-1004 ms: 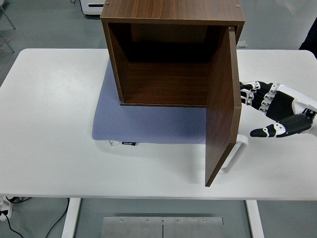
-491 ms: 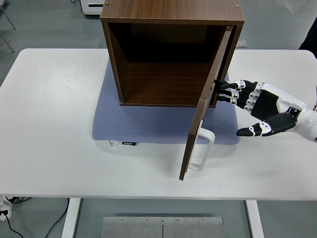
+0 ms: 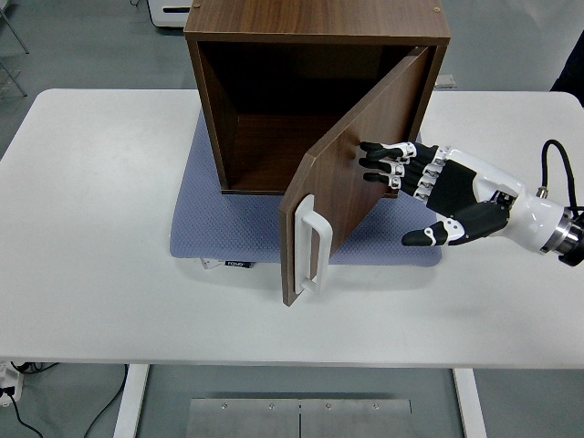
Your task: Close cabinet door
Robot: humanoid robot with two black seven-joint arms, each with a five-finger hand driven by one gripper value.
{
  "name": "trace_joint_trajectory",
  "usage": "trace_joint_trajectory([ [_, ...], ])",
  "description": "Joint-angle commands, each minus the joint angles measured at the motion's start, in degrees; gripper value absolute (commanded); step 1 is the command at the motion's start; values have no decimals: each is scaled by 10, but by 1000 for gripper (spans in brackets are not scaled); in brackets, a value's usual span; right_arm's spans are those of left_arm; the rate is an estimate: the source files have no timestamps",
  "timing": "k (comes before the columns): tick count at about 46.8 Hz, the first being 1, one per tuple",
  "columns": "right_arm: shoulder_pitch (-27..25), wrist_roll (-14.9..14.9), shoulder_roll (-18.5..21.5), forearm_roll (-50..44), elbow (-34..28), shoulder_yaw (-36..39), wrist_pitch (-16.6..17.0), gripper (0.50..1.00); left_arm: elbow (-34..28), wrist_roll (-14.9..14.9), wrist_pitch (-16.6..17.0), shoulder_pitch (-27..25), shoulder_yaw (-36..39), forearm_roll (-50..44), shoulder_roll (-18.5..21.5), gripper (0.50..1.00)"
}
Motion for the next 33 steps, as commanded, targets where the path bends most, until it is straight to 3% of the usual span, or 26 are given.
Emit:
trace_joint_trajectory([
  [1,12,-1,15,0,-13,-9,0,1000,1,0,-1,0,0,0,0,1000],
  [21,53,-1,62,1,-63,-29,-10,1000,0,0,0,0,0,0,0,1000],
  [33,69,-1,96,2,-85,-32,-34,1000,0,0,-1,0,0,0,0,1000],
])
